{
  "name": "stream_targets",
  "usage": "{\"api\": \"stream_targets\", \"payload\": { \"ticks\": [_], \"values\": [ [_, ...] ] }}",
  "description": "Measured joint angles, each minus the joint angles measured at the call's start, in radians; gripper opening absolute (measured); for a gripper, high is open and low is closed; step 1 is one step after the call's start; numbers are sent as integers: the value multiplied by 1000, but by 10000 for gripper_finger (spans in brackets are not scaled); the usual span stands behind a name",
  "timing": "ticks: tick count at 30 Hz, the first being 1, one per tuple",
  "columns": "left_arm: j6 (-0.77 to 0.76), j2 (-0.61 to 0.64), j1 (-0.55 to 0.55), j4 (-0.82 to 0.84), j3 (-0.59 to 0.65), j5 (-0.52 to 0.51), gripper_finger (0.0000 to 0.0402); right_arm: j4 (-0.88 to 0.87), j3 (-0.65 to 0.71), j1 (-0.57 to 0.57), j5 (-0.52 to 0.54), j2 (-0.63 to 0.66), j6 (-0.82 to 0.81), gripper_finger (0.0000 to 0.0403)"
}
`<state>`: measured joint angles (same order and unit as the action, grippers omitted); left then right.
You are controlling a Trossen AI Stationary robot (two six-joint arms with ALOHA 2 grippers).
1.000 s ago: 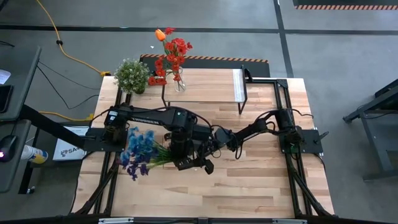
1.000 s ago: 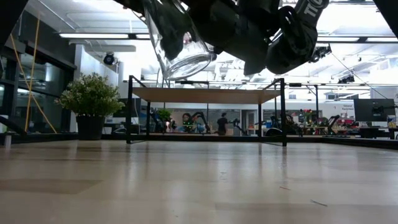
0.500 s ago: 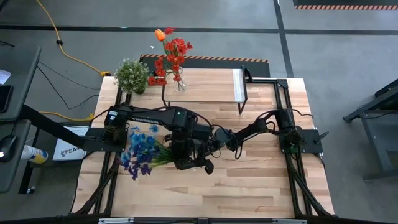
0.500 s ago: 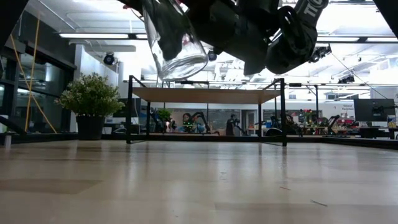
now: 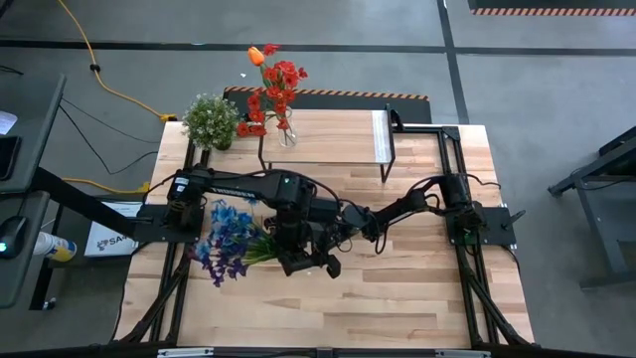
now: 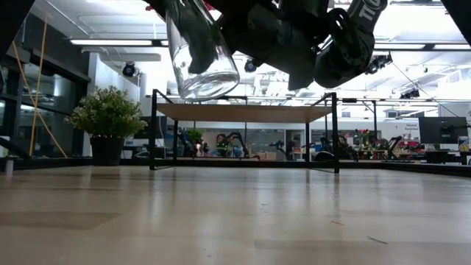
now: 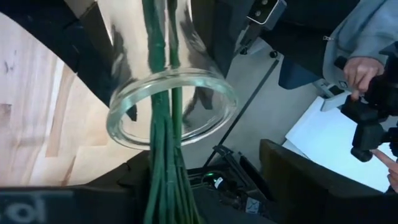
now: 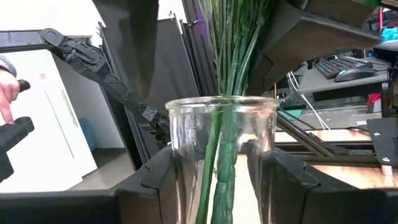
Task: Pick and place flowers into a vace then onto a shelf
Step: Put the right transparent vase on the shelf
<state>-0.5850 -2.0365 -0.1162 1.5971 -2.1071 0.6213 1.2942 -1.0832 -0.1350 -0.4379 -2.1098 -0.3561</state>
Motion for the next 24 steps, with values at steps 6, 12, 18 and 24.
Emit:
{"api": "stream_targets", "payload": {
  "ticks": [6,12,18,24],
  "values": [
    [-2,0,11,-1,0,30,313,-2,0,-2,12,0,-1,165],
    [3,-2,31,9,-44,83,338,10,0,-3,13,0,-1,165],
    [4,-5,38,9,-95,77,356,-2,-3,-4,11,0,0,164],
    [6,-4,40,11,-99,67,363,-4,-4,-4,17,0,-2,164]
  ]
}}
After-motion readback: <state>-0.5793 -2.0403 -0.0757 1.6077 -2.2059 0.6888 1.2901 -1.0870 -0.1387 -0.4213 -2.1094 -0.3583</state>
